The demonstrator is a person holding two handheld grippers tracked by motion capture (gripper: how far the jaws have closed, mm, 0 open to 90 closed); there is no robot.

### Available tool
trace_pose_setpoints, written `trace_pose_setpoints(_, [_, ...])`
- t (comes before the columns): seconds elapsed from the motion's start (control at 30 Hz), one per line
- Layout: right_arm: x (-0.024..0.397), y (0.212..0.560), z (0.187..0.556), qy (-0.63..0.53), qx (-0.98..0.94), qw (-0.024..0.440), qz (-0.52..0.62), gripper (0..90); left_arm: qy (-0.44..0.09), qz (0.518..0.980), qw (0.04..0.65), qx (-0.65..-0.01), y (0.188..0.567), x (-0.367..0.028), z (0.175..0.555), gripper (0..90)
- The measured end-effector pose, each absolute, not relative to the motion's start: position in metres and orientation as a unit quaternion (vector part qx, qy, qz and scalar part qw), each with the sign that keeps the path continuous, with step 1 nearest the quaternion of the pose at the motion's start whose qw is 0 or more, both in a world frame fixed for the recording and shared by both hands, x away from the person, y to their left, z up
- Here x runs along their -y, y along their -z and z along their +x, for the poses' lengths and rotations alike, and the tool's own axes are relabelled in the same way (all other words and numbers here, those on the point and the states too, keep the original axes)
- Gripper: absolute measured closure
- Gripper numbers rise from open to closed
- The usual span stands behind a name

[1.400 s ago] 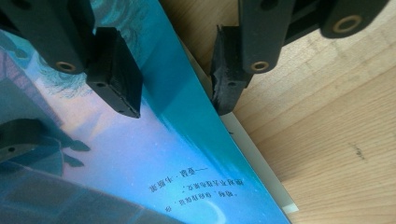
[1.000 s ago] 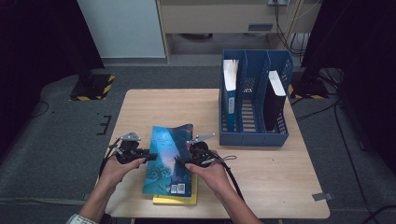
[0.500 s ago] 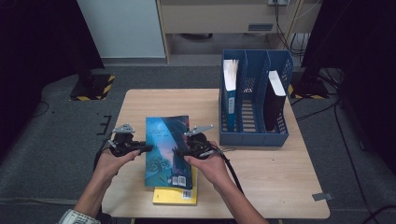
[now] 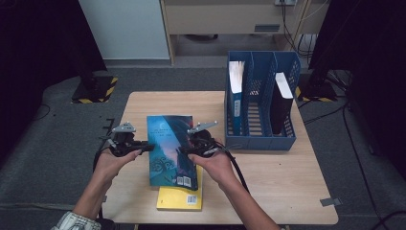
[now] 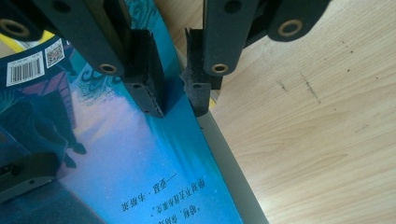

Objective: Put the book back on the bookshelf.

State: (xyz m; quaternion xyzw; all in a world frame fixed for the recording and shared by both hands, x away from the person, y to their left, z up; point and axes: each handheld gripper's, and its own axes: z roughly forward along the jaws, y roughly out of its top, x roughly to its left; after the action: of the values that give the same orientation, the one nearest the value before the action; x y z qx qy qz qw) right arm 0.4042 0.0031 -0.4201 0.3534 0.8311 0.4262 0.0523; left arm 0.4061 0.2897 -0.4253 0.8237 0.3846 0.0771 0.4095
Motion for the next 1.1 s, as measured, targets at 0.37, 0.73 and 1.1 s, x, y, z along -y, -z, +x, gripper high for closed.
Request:
trace_pose_setpoints(0.37, [-0.006, 0.413, 0.409, -0.425, -0.833, 0.065, 0.348, 68.2, -0.083, 0.829, 0.401, -0.380, 0.417, -0.291, 0.409, 77.5])
trace_pose_setpoints(0.73, [-0.006, 0.409, 0.412, -0.430, -0.830, 0.074, 0.347, 69.4, -0.093, 0.831, 0.400, -0.376, 0.408, -0.291, 0.411, 78.3])
trace_pose_setpoints(1.1, [-0.007, 0.403, 0.415, -0.427, -0.836, 0.084, 0.334, 69.4, -0.098, 0.834, 0.394, -0.372, 0.401, -0.290, 0.415, 79.2])
